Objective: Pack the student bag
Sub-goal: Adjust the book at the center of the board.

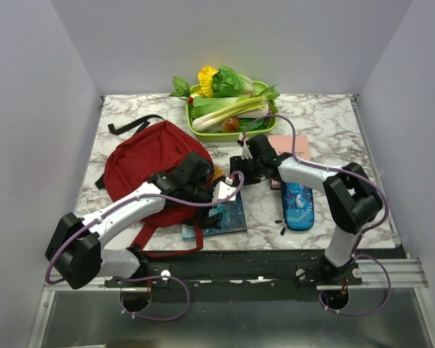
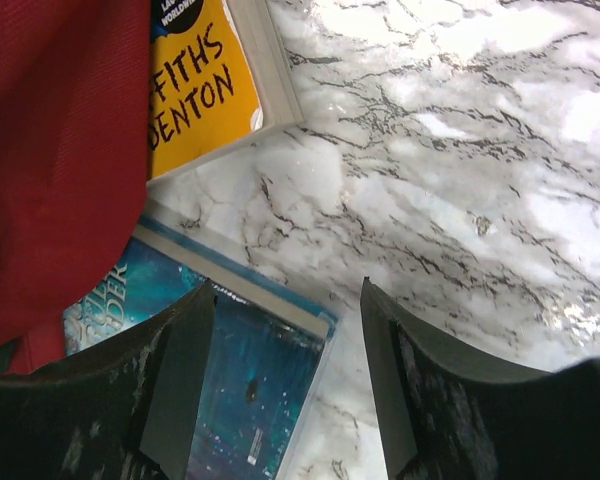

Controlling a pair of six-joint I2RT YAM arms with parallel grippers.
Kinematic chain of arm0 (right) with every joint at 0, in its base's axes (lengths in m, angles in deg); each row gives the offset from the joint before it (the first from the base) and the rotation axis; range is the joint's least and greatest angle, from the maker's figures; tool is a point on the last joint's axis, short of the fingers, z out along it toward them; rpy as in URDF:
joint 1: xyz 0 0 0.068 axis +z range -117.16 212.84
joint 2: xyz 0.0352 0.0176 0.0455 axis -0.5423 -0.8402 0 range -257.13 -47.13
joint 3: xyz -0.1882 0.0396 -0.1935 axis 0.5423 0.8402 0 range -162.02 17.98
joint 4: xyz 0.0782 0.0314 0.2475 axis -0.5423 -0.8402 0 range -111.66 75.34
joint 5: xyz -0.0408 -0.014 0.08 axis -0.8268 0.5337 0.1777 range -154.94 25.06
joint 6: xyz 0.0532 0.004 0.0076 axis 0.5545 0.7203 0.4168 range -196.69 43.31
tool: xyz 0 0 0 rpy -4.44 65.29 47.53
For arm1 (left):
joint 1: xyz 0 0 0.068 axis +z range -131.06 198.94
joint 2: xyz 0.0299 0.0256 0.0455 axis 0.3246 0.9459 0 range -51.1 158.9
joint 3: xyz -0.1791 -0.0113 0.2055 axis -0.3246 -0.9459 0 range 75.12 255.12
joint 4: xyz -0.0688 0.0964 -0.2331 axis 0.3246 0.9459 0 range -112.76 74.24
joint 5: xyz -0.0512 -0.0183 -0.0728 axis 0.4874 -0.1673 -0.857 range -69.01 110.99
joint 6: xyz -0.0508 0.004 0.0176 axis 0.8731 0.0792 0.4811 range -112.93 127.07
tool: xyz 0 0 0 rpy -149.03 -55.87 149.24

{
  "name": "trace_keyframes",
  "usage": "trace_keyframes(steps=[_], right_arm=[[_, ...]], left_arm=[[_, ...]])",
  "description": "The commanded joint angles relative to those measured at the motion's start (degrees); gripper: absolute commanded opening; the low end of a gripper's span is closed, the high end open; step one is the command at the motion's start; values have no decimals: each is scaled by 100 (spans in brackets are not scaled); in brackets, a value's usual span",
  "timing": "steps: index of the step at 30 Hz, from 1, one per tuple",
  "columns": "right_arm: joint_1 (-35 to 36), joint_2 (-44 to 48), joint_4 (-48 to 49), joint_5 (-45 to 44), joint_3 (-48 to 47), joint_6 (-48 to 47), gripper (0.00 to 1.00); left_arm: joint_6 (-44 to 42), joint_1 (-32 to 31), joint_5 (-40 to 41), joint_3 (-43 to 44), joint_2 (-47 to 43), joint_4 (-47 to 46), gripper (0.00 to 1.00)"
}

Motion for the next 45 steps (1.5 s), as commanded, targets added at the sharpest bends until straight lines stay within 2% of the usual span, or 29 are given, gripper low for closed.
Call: trace_keyframes(steps=[1,6,13,17,25,29,32,35,37,41,45], right_arm=[[-5,-353,493,329,-179,-154,67],[-5,-521,880,909,-74,-93,63],[4,-425,924,1244,251,-303,57],[39,-91,915,1279,725,-278,52],[197,1305,696,1130,2052,-23,44],[241,1921,144,1147,2369,-40,38],[250,2176,-487,1113,2239,-329,34],[250,2230,-999,666,1843,-655,36],[241,2143,-1045,243,1544,-760,45],[233,1520,-791,75,956,-779,61],[206,974,-263,146,647,-761,63]], left_arm=[[-336,-148,403,-572,86,-622,99],[-705,-314,1115,-1186,7,-965,99],[-1074,-446,1643,-1530,95,-1062,99],[-1145,-587,1985,-1662,165,-1168,99],[-1172,-860,2794,-1645,656,-1783,99],[-1198,-895,2698,-1426,894,-2038,99],[-1207,-939,2391,-1118,991,-1976,99],[-1120,-948,2057,-943,965,-1986,99],[-970,-948,2048,-793,930,-1881,99],[-891,-939,2179,-933,605,-1635,99],[-523,-816,2469,-1118,297,-1459,99]])
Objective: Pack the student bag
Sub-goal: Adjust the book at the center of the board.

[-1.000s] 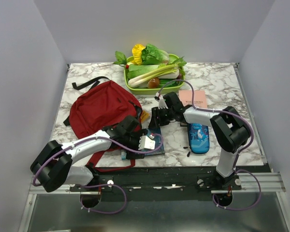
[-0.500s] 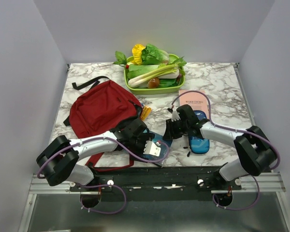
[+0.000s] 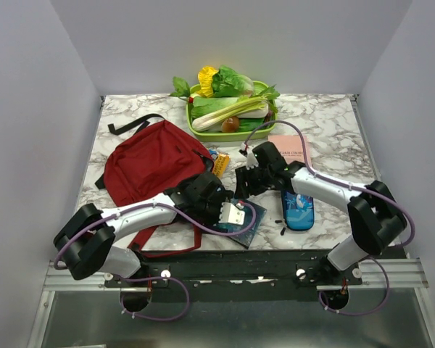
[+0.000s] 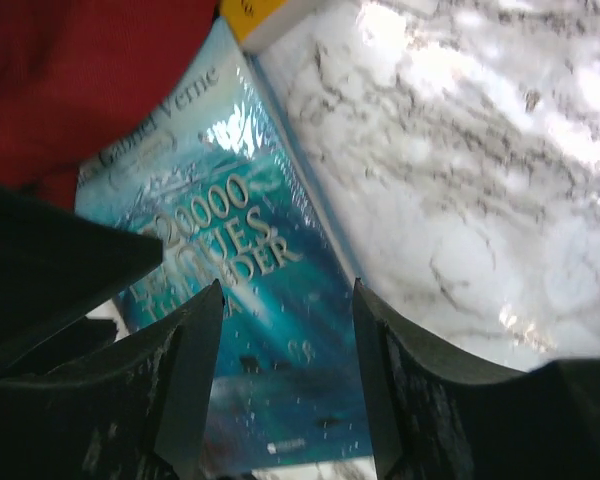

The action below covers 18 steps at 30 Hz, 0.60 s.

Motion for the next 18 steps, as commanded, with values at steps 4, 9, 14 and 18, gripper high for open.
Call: trace_keyframes(steps=[4,9,14,18], right_arm=[[-104,-941,582,143,-342,-208,64],[-271,-925,758,355,-53,-165,62],[-272,-854,881,662,256,81,62],[-272,-889,951,776,397,169,61]], left_arm=[[698,256,587,-219,-626,79,99],[601,221,385,-466,-759,-70,99],[181,37,341,-414,-627,-360,99],[-295,-165,367,-413,-513,-510,99]])
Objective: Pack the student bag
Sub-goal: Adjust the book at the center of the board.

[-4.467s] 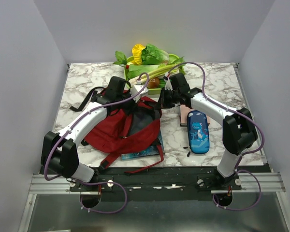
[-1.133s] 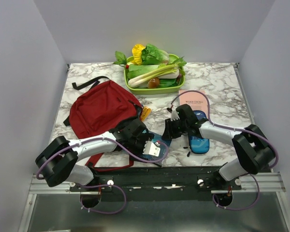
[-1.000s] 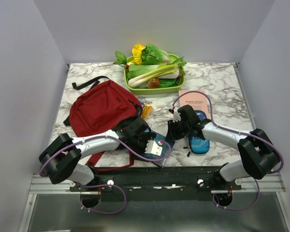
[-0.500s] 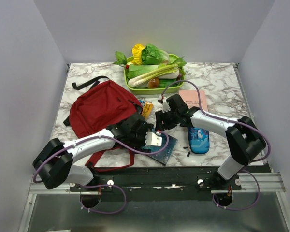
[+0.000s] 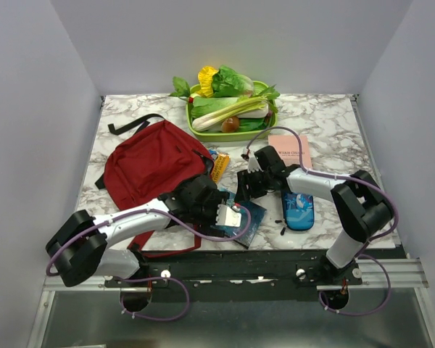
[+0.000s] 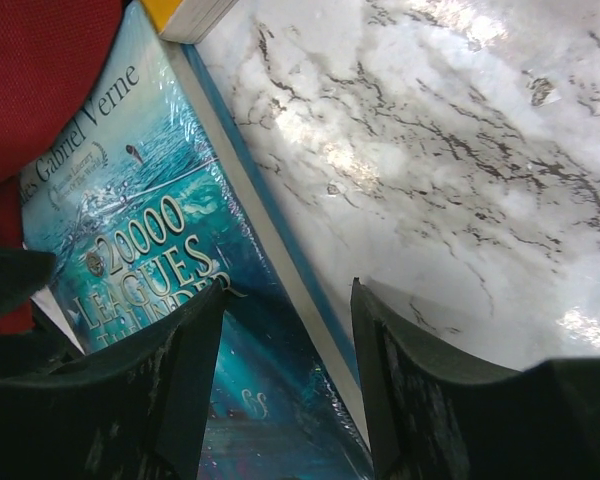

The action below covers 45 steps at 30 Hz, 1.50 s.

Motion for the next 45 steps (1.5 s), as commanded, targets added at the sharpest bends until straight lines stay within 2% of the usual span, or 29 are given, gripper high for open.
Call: trace_keyframes(steps=[1,6,13,18,23,29,32,38,43,45], right_arm=[[8,11,73,302,244,110,61],[8,-33,117,373,349,189,61],[-1,-103,135,408,428,163,60],[-18,-94,231,548,542,268,57],[-9,11,406,856,858,391,55],[-1,370,670,1445,1254,681,50],[-1,538,653,1594,1413,717,50],[17,653,495,1674,1395,629,49],[131,556,389,1656,1263,611,51],[166,521,354,1647,1220,611,54]], left_arm=[[-645,-258,-42,4,154,-344,99],[-1268,-460,-59,4,374,-318,99],[-1454,-715,-7,-347,330,-431,99],[-1446,-996,467,-681,435,-1300,99],[-1428,-1137,1678,-805,1014,-2819,99],[-1516,-1120,2243,-577,1174,-3603,99],[-1358,-997,2445,-190,868,-3457,99],[-1498,-663,2314,267,112,-3070,99],[-1674,-355,2156,522,-101,-3112,99],[-1674,-250,2112,610,-57,-3174,99]])
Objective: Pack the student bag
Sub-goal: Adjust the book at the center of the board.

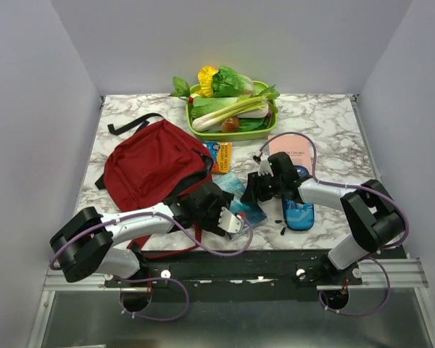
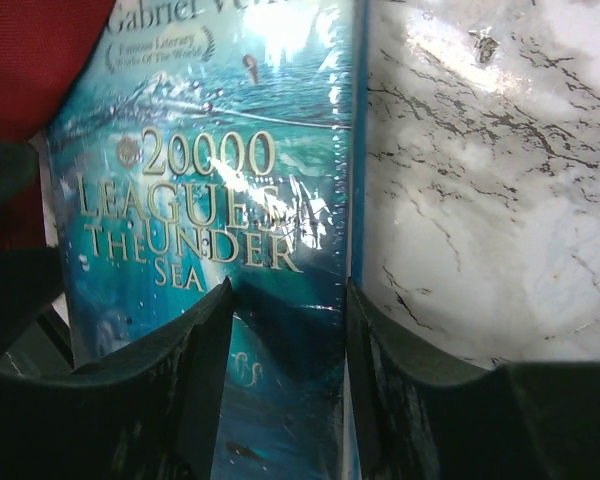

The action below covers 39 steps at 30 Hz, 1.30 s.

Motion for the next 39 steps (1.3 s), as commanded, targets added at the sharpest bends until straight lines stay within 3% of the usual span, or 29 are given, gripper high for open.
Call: trace_keyframes(steps=[1,9,16,19,21,22,25,33,39], right_arm=[[507,-111,-946,1210,48,273,55],[525,-119,-911,1210,-31,422,64],[516,-94,-1095,913,-154,440,66],[507,73,-1385,333,-242,352,66],[499,135,-1552,-55,-303,369,65],[499,196,-1561,-125,-304,378,65],[481,434,-1518,-494,-374,361,64],[-335,-346,-1360,-337,-1454,-105,65],[-468,-1112,-1237,-152,-2307,-176,65]], left_arm=[[-450,334,669,973,-289,-2099,99],[-318,325,555,1281,-34,-2442,99],[-292,334,519,1685,177,-2310,99],[146,466,476,1756,134,-1828,99],[637,554,169,1913,72,-977,99],[1188,641,20,1949,55,-695,99],[1885,773,-858,1862,-130,193,99],[1748,949,-1747,895,-965,880,99],[1440,941,-2108,482,-1211,1030,99]])
